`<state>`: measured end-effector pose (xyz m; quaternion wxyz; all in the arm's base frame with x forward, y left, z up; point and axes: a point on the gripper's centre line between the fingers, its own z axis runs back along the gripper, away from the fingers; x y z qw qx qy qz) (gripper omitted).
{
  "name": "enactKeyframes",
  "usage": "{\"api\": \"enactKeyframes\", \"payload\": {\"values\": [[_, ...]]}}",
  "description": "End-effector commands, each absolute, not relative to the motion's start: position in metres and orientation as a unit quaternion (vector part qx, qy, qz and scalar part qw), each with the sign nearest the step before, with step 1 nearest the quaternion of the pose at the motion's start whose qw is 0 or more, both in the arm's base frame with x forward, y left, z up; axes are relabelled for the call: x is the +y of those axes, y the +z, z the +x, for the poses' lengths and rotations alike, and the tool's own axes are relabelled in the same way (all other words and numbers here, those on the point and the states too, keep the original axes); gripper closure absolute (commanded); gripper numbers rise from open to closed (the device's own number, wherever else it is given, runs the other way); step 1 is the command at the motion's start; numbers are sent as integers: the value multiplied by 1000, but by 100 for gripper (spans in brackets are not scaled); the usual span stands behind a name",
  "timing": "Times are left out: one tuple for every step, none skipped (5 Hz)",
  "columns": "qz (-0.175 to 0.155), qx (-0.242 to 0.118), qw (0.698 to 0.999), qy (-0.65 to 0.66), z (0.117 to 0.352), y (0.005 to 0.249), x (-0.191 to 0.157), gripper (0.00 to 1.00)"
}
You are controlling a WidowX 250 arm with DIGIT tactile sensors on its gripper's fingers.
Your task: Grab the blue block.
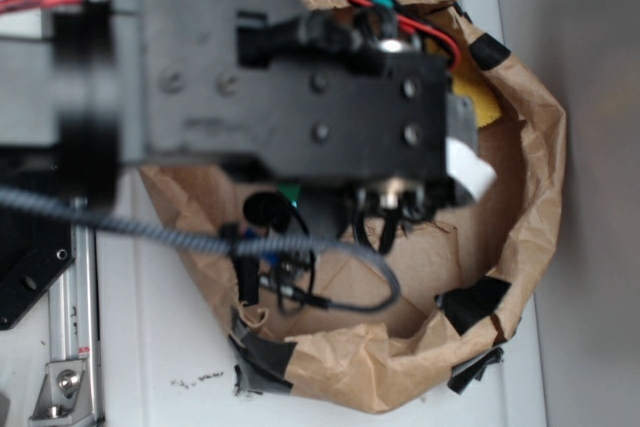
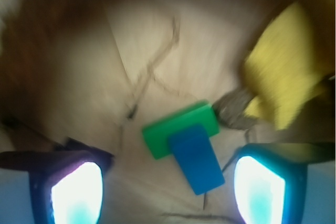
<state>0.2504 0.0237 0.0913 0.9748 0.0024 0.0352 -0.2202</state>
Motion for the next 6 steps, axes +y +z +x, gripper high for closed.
{"api": "enactKeyframes", "payload": {"values": [[29,10,960,-278,218,63,52,0],[50,2,950,-309,217,42,57,0],[51,9,946,-320,218,29,49,0],[50,4,953,-300,221,22,38,0],[47,-4,951,-306,232,23,26,0],[56,-6,947,-317,241,20,20,0]]}}
